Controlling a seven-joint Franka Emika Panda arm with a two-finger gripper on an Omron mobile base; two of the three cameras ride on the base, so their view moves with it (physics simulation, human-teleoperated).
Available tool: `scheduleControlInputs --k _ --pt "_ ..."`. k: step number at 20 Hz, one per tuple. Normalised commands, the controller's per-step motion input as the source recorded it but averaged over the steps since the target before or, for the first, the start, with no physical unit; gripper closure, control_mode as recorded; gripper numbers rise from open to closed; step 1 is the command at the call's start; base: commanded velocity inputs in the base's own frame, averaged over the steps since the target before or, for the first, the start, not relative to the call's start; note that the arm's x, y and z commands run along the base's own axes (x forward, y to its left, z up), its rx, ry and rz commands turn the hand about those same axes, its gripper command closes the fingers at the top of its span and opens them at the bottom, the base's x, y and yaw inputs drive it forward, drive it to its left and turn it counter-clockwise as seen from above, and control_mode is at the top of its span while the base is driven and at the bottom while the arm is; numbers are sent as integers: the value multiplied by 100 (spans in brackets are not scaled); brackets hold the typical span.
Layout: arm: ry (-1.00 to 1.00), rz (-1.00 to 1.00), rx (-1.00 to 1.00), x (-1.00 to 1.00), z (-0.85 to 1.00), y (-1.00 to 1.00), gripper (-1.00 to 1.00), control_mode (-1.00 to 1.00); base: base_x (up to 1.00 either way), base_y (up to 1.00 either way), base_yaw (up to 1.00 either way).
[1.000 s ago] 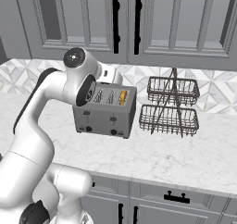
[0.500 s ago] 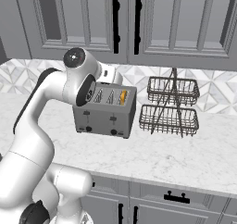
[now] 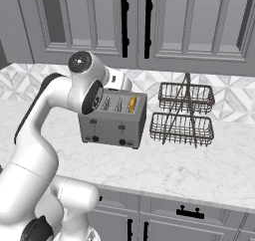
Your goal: Start the toaster. Once the lever pops up, take the bread to the plate on the dining counter.
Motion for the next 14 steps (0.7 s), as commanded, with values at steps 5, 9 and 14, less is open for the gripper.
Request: scheduleControlInputs --k 5,9,14 --pt "-1 0 0 -17 -3 0 -100 -100 0 0 0" --pt "-1 0 2 -35 -7 -5 -100 -100 0 0 0" --pt "0 0 4 -18 -18 -6 -100 -100 0 0 0"
